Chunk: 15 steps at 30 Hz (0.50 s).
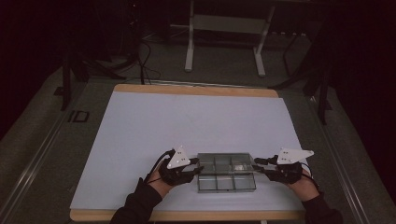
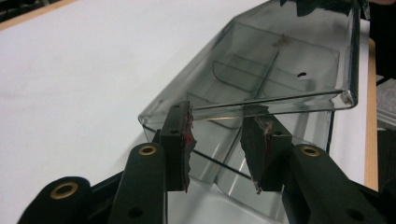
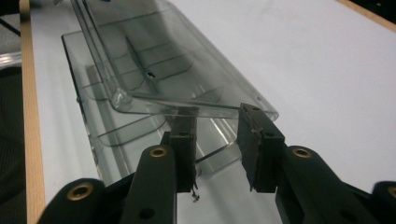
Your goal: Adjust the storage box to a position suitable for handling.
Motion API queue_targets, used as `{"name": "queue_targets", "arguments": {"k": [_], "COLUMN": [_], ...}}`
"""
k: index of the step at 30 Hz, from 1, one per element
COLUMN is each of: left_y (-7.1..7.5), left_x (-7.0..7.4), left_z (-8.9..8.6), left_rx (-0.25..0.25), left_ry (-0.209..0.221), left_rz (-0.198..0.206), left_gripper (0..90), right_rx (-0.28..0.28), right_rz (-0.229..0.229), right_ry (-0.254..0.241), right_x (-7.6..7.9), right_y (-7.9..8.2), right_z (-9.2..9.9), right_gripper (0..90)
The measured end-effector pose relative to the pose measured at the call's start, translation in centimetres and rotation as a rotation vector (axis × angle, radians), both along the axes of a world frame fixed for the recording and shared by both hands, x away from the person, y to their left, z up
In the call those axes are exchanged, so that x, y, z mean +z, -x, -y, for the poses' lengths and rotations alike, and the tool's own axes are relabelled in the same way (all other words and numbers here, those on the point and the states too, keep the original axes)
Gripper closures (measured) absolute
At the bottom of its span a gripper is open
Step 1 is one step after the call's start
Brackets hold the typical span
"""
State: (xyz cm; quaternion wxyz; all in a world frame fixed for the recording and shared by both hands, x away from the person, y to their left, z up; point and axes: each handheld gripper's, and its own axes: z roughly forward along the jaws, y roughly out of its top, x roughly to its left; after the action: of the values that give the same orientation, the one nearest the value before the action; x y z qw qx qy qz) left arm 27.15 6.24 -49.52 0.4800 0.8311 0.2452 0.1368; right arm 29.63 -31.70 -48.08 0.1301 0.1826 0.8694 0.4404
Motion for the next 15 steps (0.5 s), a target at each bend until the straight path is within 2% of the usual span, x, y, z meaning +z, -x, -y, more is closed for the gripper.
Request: {"name": "queue_targets", "arguments": {"k": [6, 15], "left_y": [-0.4, -1.2], "left_x": [0.1, 0.5], "left_z": [0.0, 0.1], "left_rx": [0.034, 0.079], "left_ry": [0.029, 0.043], "left_rz": [0.009, 0.022], "left_gripper": [69.3, 73.7], "right_rx": [-0.025, -0.07], "right_rz": [0.018, 0.045], "right_ry": [-0.018, -0.037], "right_x": [0.5, 0.9], "right_y": [-0.4, -0.9], "right_z": [-0.1, -0.5], "right_gripper": [73.7, 77.5]}}
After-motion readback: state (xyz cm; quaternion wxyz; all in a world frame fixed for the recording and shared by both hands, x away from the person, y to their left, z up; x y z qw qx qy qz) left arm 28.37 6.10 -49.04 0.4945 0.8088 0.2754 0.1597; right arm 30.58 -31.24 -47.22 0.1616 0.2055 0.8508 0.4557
